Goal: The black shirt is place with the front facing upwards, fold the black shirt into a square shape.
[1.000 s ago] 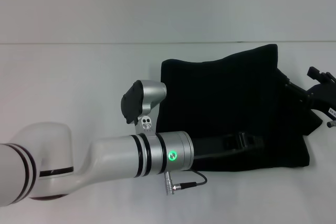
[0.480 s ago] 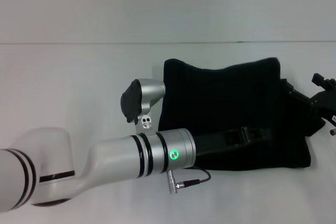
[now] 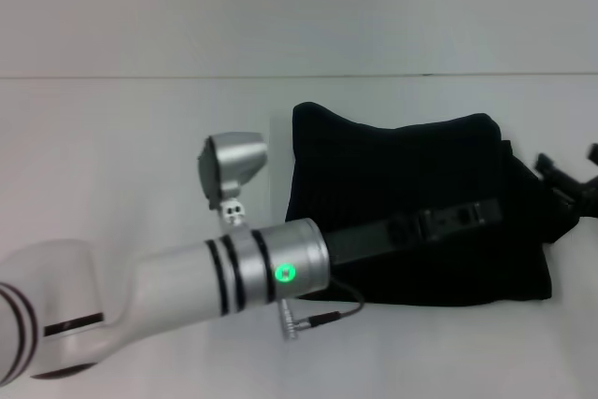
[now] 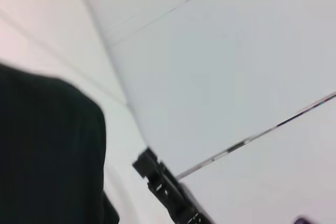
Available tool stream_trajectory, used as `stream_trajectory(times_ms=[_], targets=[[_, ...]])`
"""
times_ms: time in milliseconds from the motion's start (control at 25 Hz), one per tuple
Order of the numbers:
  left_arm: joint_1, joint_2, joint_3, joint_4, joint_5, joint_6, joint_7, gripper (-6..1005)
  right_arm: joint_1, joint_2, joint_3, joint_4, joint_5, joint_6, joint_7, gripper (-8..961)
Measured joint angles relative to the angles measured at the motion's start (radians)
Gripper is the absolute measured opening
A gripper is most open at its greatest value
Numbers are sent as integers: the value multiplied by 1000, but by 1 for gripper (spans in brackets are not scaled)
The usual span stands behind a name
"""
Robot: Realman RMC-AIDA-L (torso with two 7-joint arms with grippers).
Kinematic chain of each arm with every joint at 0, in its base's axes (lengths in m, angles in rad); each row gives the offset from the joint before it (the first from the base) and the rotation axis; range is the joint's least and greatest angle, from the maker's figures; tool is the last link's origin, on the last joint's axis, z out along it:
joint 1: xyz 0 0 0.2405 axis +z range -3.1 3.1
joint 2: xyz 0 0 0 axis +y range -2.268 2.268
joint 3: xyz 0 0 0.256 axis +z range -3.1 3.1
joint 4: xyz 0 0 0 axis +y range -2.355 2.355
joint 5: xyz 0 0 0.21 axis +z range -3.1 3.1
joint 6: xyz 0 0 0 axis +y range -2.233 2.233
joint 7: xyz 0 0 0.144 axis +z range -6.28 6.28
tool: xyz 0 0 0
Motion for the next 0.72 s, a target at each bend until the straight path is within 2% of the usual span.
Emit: stream_trajectory(times_ms=[120,280,360,400,520,720], targets=[[44,2,39,85,4,92,4,535,-26,-2,65,3,0,-38,49,927],[144,5,87,250,4,216,4,690,-64,-12,54,-20,-20,-200,174,927],[192,5,80,308,-2,244,2,915,-69,-15,28,-31,-39,-285,185,927],[225,6,68,341,-7,253,-3,918,-68,-14,9,-39,-51,-327,184,927],[265,10,41,384,-9,256,-15,927,-45,-4,-48,-54,-74,-357,173,927],[292,11,32,416,-9,256,-19,943,19,2,-189,-5,-79,-251,81,927]])
